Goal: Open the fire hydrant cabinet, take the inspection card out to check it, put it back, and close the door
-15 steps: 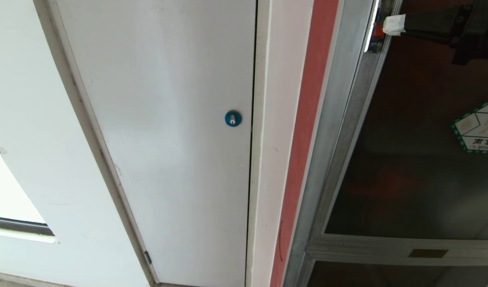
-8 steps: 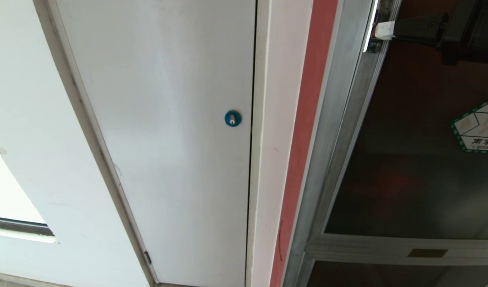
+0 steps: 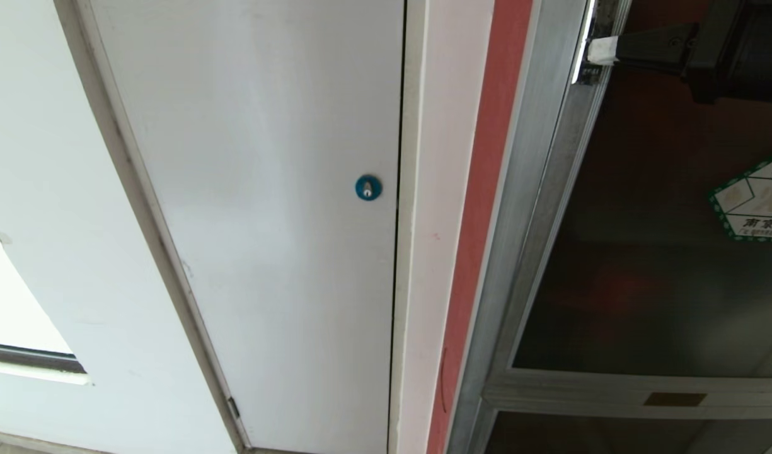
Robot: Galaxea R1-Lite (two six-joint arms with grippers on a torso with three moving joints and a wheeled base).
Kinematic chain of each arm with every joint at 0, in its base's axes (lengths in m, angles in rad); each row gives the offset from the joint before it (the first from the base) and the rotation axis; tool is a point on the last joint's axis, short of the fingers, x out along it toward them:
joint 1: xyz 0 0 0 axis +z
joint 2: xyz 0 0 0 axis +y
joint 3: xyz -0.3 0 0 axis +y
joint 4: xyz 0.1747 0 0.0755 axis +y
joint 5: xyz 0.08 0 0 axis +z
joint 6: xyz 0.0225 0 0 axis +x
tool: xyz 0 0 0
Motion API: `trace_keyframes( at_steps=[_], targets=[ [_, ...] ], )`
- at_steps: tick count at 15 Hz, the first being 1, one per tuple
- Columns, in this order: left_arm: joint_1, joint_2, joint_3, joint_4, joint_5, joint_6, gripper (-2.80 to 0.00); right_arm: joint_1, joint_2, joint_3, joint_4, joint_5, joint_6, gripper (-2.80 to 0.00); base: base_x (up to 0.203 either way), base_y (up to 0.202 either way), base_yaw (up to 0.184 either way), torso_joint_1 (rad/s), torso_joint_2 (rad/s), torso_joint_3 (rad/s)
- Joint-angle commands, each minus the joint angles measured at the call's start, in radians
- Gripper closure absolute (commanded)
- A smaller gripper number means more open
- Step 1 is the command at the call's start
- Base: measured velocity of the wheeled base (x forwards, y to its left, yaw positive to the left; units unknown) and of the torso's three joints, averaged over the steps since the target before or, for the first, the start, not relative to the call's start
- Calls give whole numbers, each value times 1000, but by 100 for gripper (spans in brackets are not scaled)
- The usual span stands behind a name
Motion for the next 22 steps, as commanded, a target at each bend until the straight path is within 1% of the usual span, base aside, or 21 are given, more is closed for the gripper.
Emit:
trace_keyframes(
  at_steps=[1, 8, 11, 13, 14, 15, 18, 19, 20, 22],
  targets=[
    [0, 0, 14, 0, 0, -1, 0, 0, 2, 5, 1, -3, 1, 0, 0, 0, 0, 0, 0, 0],
    [0, 0, 14, 0, 0, 1, 0, 1, -19, 18, 8, -4, 3, 0, 0, 0, 0, 0, 0, 0],
    [0, 0, 14, 0, 0, -1, 0, 30, -74, 47, 14, -3, 6, 0, 0, 0, 0, 0, 0, 0],
    [0, 0, 14, 0, 0, 0, 0, 77, -136, 104, 17, -10, 11, 0, 0, 0, 0, 0, 0, 0],
    [0, 0, 14, 0, 0, 1, 0, 111, -166, 130, 24, -32, 12, 0, 0, 0, 0, 0, 0, 0],
    [0, 0, 14, 0, 0, -1, 0, 146, -189, 153, 29, -75, 12, 0, 0, 0, 0, 0, 0, 0],
    [0, 1, 14, 0, 0, -1, 0, 207, -244, 210, 24, -194, 12, 0, 0, 0, 0, 0, 0, 0],
    [0, 0, 14, 0, 0, -1, 0, 215, -248, 214, 22, -213, 12, 0, 0, 0, 0, 0, 0, 0],
    [0, 0, 14, 0, 0, 1, 0, 231, -255, 220, 16, -267, 9, 0, 0, 0, 0, 0, 0, 0],
    [0, 0, 13, 0, 0, -1, 0, 285, -267, 253, -38, -407, -17, 0, 0, 0, 0, 0, 0, 0]
  ],
)
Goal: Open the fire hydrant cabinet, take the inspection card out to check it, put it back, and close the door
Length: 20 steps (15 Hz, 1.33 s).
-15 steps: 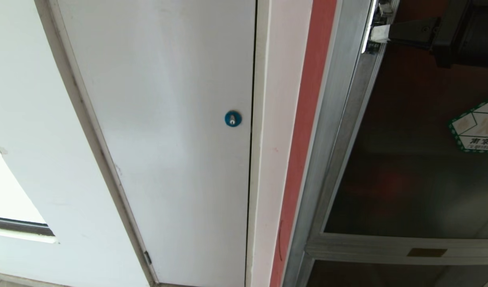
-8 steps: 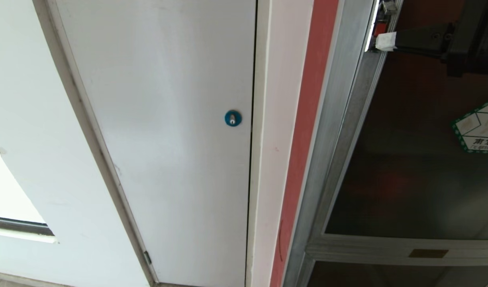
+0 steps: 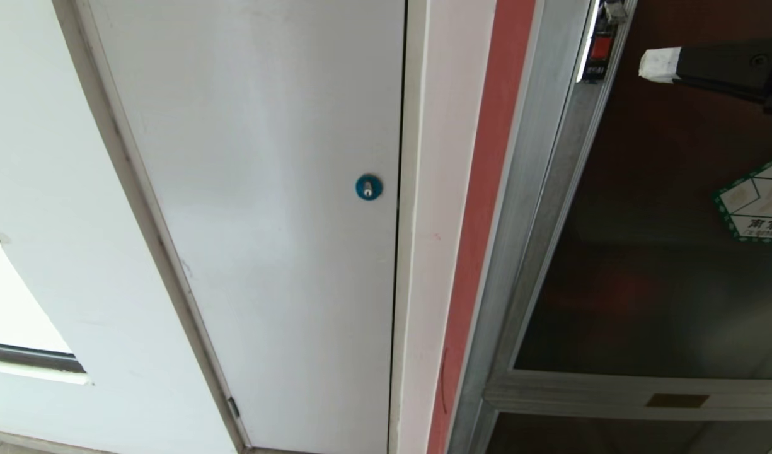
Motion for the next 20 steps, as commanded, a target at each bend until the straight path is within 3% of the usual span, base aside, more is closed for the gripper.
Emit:
trace_keyframes(
  at_steps=[1, 5, 10, 14, 18, 20],
  targets=[
    [0, 0, 14, -1, 0, 0, 0, 64, -24, 52, -61, -141, -47, 0, 0, 0, 0, 0, 0, 0],
    [0, 0, 14, -1, 0, 1, 0, 160, 19, 205, -372, -425, -222, 0, 0, 0, 0, 0, 0, 0],
    [0, 0, 14, -1, 0, 0, 0, 234, 155, 342, -846, -621, -455, 0, 0, 0, 0, 0, 0, 0],
    [0, 20, 14, -1, 0, 0, 0, 250, 163, 350, -932, -632, -507, 0, 0, 0, 0, 0, 0, 0],
    [0, 335, 14, -1, 0, 0, 0, 249, 153, 352, -929, -632, -511, 0, 0, 0, 0, 0, 0, 0],
    [0, 381, 14, -1, 0, 0, 0, 249, 149, 350, -919, -632, -514, 0, 0, 0, 0, 0, 0, 0]
  ],
)
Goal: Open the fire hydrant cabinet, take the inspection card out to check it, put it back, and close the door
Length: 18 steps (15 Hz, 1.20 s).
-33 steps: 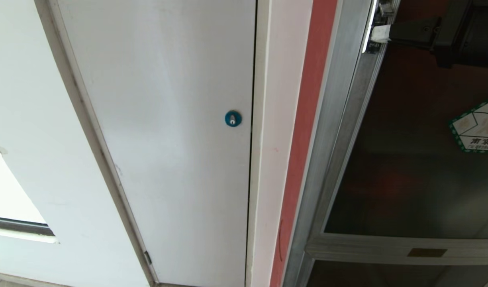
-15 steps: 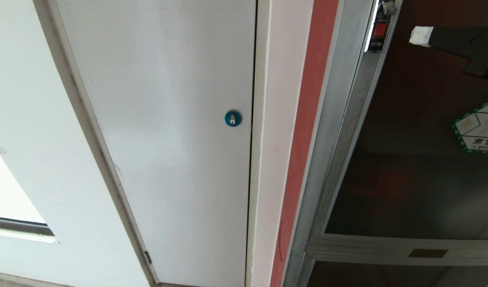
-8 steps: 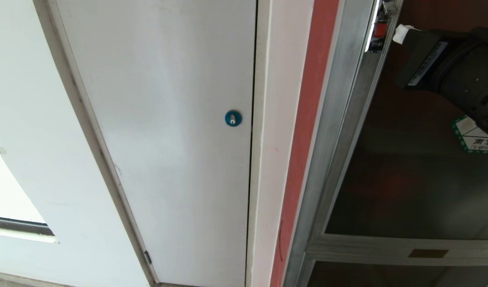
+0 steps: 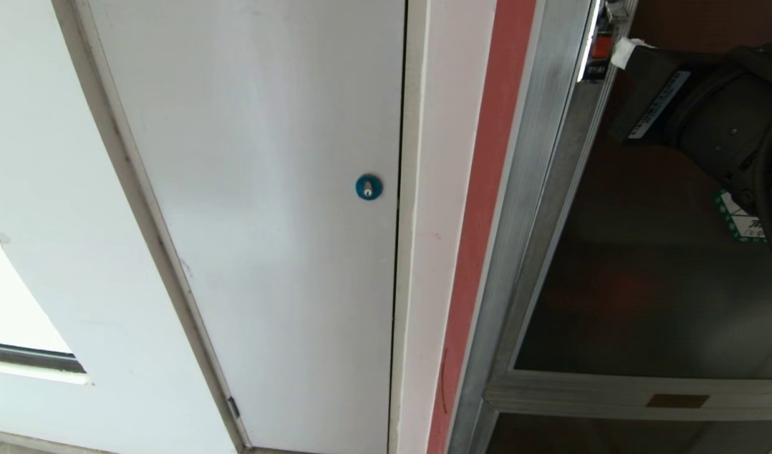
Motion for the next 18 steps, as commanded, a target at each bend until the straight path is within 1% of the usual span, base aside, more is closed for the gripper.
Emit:
trace_keyframes(
  at_steps=[1, 2, 5, 6, 13, 14, 18],
  targets=[
    [0, 61, 14, -1, 0, 0, 0, 1, -15, -3, 12, -1, -5, 0, 0, 0, 0, 0, 0, 0],
    [0, 10, 14, -1, 0, 0, 0, 1, -19, -4, 22, 0, -9, 0, 0, 0, 0, 0, 0, 0],
    [0, -250, 14, -1, 0, 0, 0, 1, -34, -13, 41, -1, -27, 0, 0, 0, 0, 0, 0, 0],
    [0, -287, 14, -1, 0, 0, 0, 1, -35, -18, 41, -1, -29, 0, 0, 0, 0, 0, 0, 0],
    [0, -293, 14, -1, 0, 0, 0, 6, -40, -32, 47, -6, -66, 0, 0, 0, 0, 0, 0, 0],
    [0, -293, 14, -1, 0, 0, 0, 6, -37, -34, 45, -5, -70, -280, 0, 0, 0, 0, 0, 0],
    [0, -293, 14, -1, 0, 0, 0, 7, -20, -34, 44, -4, -79, -280, 0, 0, 0, 0, 0, 0]
  ],
)
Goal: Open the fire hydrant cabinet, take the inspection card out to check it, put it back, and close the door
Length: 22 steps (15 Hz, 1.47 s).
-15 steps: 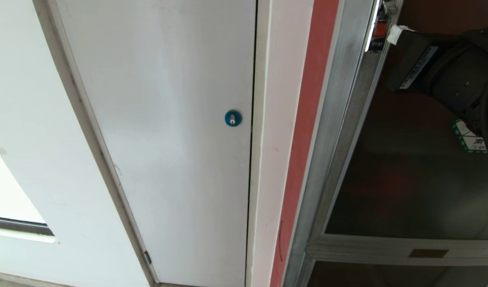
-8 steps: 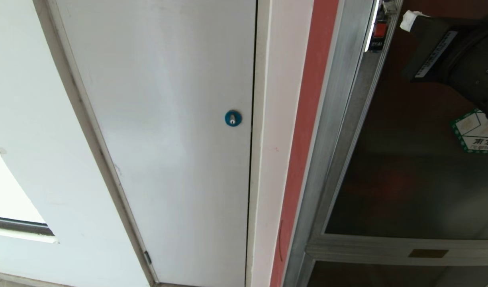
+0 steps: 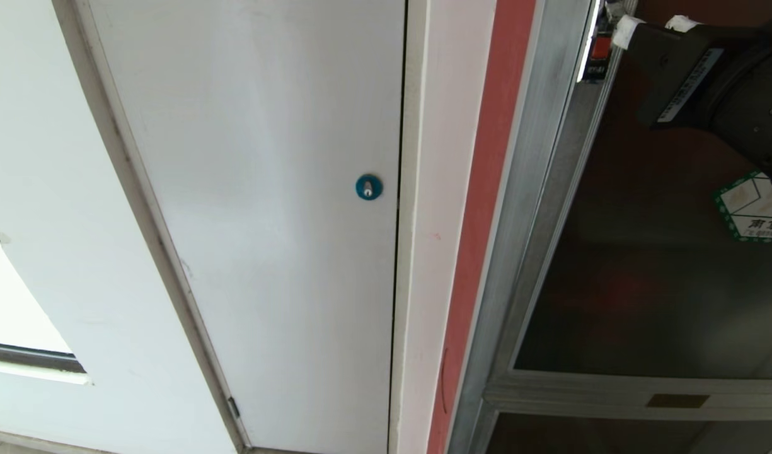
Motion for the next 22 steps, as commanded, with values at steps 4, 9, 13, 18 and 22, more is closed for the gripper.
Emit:
trace_keyframes(
  at_steps=[4, 9, 13, 18, 22],
  targets=[
    [0, -2, 14, -1, 0, 0, 0, 0, 56, -49, -12, -2, -3, -280, 0, 0, 0, 0, 0, 0],
    [0, -2, 14, -1, 0, 0, 0, -1, 98, -103, -12, -7, -4, -280, 0, 0, 0, 0, 0, 0],
    [0, -2, 14, -1, 0, 0, 0, -48, 109, -103, -16, -6, -2, -280, 0, 0, 0, 0, 0, 0],
    [0, -2, 14, -1, 0, 0, 0, -61, 115, -105, -24, -3, -1, -280, 0, 0, 0, 0, 0, 0],
    [0, -2, 14, -1, 0, 0, 0, -62, 136, -150, -23, -4, -3, -280, 0, 0, 0, 0, 0, 0]
  ],
)
